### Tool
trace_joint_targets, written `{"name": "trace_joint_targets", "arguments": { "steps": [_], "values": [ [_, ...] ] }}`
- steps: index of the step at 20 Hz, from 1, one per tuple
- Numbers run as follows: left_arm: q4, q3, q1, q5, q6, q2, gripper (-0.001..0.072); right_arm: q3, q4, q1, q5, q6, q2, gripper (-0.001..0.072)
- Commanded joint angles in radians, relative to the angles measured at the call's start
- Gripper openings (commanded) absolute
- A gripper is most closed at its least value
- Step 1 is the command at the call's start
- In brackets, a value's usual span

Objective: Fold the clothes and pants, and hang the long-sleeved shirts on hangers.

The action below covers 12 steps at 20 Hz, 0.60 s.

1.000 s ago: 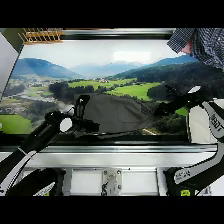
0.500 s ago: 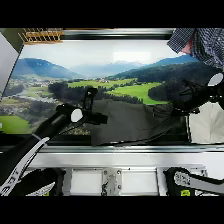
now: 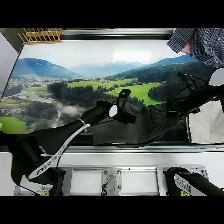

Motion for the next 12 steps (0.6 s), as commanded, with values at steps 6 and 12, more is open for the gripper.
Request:
{"name": "trace_joint_targets", "arguments": {
  "steps": [6,12],
  "values": [
    [-0.008,0.158,-0.087,-0.043,0.0,-0.158,0.0005,0.083,-0.002,0.119,0.028,0.05,0.013,0.0018],
    [0.001,0.158,-0.005,-0.08,-0.001,-0.102,0.0004,0.083,0.002,0.169,0.024,0.075,0.012,0.0018]
  ]
}}
